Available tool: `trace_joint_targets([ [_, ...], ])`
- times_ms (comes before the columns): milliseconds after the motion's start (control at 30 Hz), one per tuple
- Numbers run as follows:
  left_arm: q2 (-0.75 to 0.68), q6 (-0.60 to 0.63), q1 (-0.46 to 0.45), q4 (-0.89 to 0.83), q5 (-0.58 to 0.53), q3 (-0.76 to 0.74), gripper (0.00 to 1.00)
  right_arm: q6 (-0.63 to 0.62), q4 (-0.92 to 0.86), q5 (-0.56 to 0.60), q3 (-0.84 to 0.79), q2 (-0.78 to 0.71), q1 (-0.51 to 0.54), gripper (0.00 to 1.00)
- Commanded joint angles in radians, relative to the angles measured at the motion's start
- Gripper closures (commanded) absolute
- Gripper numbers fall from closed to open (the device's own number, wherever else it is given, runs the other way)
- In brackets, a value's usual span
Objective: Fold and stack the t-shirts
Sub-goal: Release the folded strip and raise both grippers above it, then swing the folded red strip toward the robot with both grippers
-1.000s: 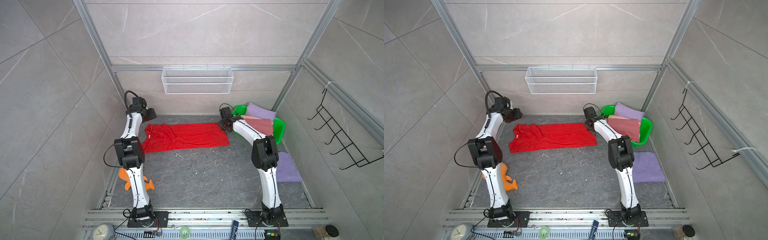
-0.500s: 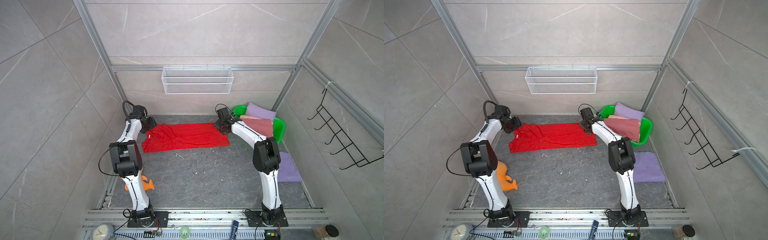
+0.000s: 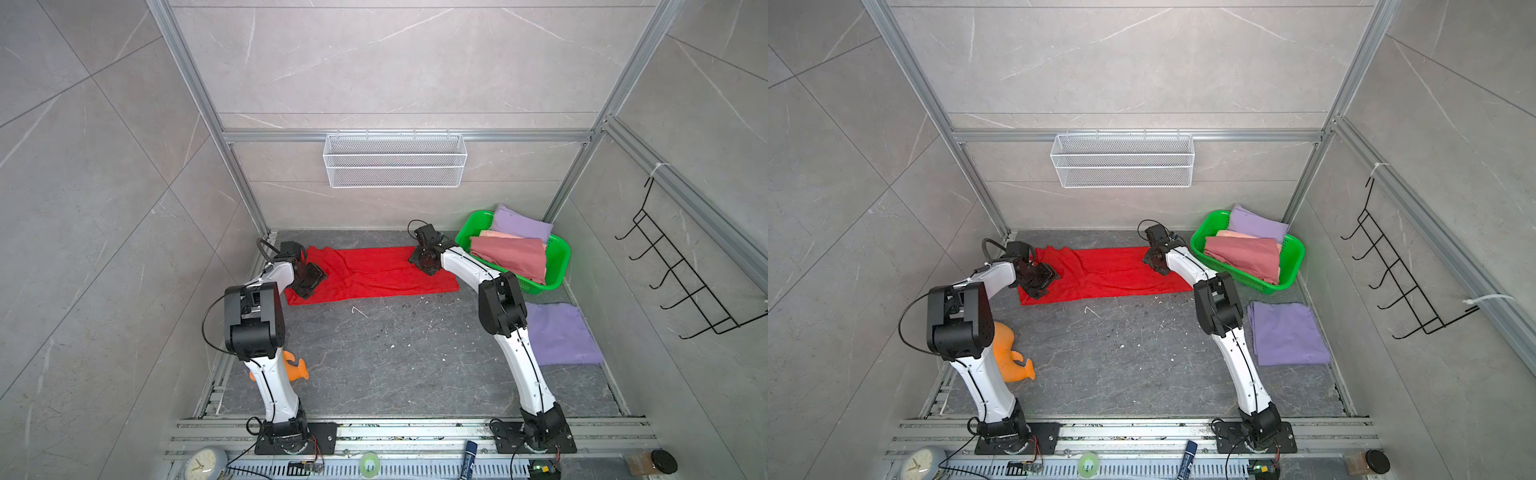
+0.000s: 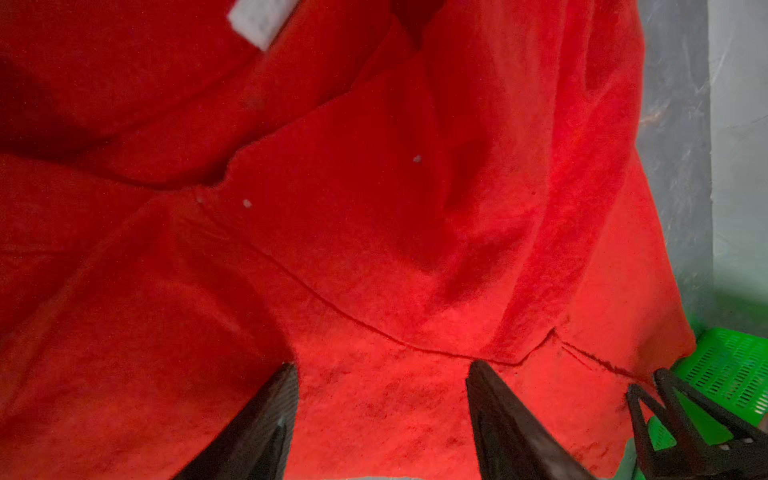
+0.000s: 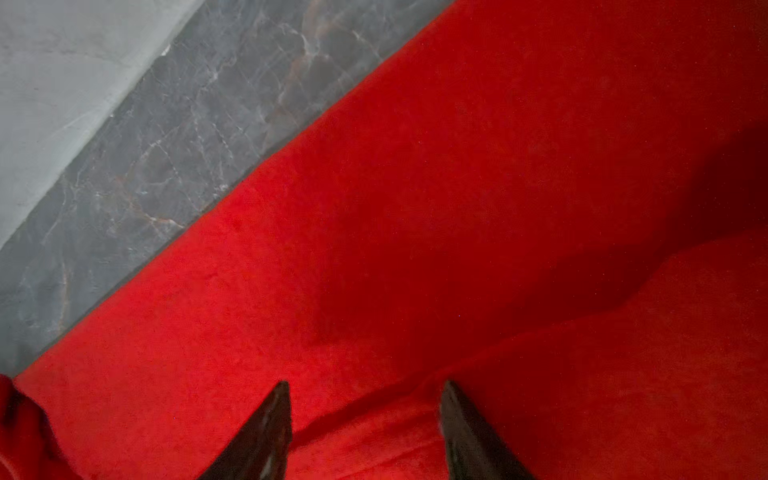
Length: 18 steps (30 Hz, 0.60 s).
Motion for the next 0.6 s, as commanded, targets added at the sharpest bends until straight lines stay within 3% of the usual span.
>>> trace_joint_targets([
  [0,0.040,-0.043,0.002,0.021,-0.015,0.033,0.33,-0.018,-0.119,0.026,-0.042,-0.009,0.009,0.41],
  [200,0.146,-0.022,0.003,-0.016,-0.041,0.110,0.33,-0.022,-0.046,0.003,-0.363,-0.167,0.036,0.42],
  [333,0.259,0.045,0.002,-0.057,0.008,0.266,0.33,-0.070,-0.050,-0.065,-0.528,-0.258,0.087,0.44],
  [433,0.340,0.077,-0.011,-0.065,0.077,0.407,0.33,-0.136,-0.069,-0.152,-0.614,-0.314,0.164,0.44],
  [567,0.438,0.180,-0.065,-0.100,0.082,0.597,0.33,-0.246,-0.085,-0.301,-0.644,-0.347,0.287,0.44],
])
